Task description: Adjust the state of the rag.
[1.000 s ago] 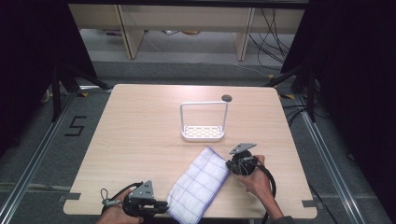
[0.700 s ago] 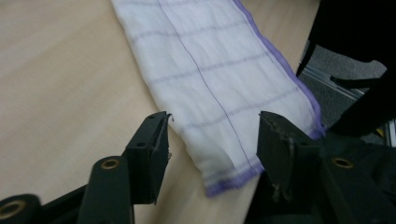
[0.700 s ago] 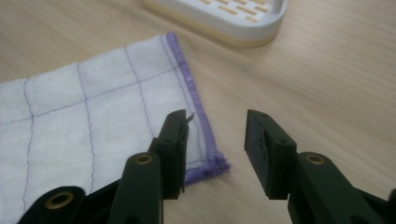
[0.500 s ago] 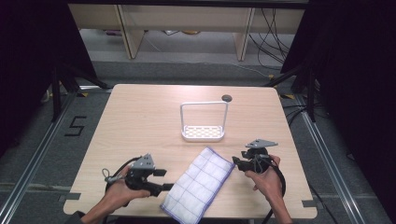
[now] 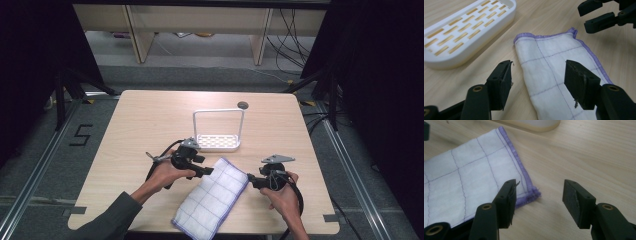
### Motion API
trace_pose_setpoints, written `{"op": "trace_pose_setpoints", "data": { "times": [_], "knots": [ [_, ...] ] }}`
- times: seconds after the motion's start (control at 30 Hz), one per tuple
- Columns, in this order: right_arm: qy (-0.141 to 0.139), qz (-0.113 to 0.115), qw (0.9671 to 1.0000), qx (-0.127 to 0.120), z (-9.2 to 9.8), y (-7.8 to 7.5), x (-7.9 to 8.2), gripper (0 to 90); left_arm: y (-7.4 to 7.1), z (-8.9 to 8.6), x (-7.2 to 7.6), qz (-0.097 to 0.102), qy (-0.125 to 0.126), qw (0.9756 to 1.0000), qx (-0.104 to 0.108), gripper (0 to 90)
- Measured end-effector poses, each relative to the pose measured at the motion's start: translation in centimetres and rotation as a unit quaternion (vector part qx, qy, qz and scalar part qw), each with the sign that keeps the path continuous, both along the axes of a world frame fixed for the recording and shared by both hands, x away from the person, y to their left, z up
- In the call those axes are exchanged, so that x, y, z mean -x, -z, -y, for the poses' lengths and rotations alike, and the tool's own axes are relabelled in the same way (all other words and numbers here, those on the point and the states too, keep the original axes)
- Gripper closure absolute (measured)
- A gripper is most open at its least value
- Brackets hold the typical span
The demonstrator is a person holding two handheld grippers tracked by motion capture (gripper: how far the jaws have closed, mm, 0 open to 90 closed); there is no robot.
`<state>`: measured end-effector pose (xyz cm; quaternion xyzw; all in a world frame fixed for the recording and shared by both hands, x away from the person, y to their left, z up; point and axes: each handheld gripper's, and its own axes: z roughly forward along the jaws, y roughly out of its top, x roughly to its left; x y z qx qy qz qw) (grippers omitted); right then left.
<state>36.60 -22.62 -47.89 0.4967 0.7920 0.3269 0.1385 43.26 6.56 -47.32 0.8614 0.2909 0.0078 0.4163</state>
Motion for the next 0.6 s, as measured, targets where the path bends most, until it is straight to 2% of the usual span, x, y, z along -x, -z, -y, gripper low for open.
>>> {"op": "trace_pose_setpoints", "data": {
  "times": [0.07, 0.1, 0.13, 0.2, 0.27, 0.3, 0.33, 0.43, 0.5, 0.53, 0.57, 0.6],
  "knots": [
    [-0.002, -0.001, 1.0000, 0.001, 0.0, 0.3, 0.0, 45.6, 0.2, 0.7, -0.6, 0.009, -0.003, 0.9999, -0.009, 40.1],
    [-0.011, 0.003, 0.9999, 0.004, 0.1, 0.4, -0.1, 45.4, 0.3, 1.0, -1.0, 0.006, -0.003, 0.9999, -0.010, 40.1],
    [-0.002, -0.004, 1.0000, 0.003, 0.0, 0.5, 0.0, 45.2, 0.5, 1.4, -1.3, 0.001, -0.006, 1.0000, -0.006, 40.2],
    [-0.002, -0.010, 0.9999, 0.002, -0.2, 0.7, -0.1, 44.9, 0.8, 1.9, -2.0, -0.001, -0.011, 0.9999, -0.007, 41.0],
    [-0.006, -0.001, 1.0000, 0.004, -0.1, 0.8, -0.2, 44.8, 1.2, 2.2, -2.5, -0.004, -0.015, 0.9999, -0.001, 42.8],
    [-0.006, -0.004, 1.0000, 0.001, -0.1, 0.7, -0.2, 44.8, 1.4, 2.3, -2.7, -0.004, -0.013, 0.9999, -0.001, 43.5],
    [-0.005, -0.004, 1.0000, -0.006, -0.1, 0.7, -0.2, 44.7, 1.6, 2.5, -2.8, -0.007, -0.012, 0.9999, -0.003, 43.9],
    [-0.004, -0.003, 1.0000, -0.001, 0.0, 0.7, -0.2, 44.3, 2.0, 3.0, -2.9, -0.013, -0.011, 0.9998, -0.008, 44.6],
    [-0.009, -0.005, 0.9999, -0.002, 0.0, 0.8, -0.2, 44.1, 2.1, 3.4, -3.1, -0.012, -0.009, 0.9998, -0.010, 45.4],
    [-0.012, 0.001, 0.9999, 0.003, 0.0, 0.9, -0.3, 44.1, 2.0, 3.6, -3.2, -0.014, -0.005, 0.9998, -0.012, 45.9],
    [-0.007, -0.003, 1.0000, 0.001, -0.2, 0.9, -0.2, 44.0, 2.0, 3.9, -3.2, -0.010, -0.005, 0.9998, -0.014, 46.1],
    [-0.019, 0.003, 0.9998, 0.000, -0.2, 1.0, -0.4, 44.0, 1.9, 4.1, -3.3, -0.012, 0.001, 0.9998, -0.015, 46.5]
  ]
}}
